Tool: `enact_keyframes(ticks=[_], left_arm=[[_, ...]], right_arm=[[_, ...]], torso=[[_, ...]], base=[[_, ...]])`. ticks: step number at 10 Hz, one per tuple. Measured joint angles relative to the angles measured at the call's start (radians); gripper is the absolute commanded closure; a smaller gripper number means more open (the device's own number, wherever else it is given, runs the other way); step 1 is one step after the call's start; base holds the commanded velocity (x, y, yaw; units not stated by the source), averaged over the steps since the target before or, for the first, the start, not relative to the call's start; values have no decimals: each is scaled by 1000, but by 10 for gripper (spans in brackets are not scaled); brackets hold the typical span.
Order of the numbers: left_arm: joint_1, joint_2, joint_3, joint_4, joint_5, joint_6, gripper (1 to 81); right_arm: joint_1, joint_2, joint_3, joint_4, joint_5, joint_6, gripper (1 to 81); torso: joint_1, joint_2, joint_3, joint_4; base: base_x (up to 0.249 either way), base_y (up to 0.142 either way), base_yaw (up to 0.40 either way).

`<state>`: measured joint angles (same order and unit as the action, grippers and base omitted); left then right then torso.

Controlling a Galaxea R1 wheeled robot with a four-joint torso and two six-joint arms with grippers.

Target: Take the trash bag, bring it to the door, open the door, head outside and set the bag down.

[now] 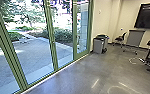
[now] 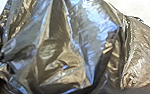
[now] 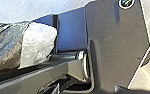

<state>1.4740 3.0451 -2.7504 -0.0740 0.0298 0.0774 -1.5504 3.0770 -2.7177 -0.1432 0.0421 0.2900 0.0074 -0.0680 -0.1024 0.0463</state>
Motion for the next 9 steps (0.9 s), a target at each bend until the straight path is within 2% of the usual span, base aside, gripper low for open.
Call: enact_keyframes(ticks=[9], left_arm=[[0,3,0,0,0,0,811]], right_arm=[[1,0,-3,0,0,0,10]], torso=[[0,0,0,0]], base=[[171,-107,0]])
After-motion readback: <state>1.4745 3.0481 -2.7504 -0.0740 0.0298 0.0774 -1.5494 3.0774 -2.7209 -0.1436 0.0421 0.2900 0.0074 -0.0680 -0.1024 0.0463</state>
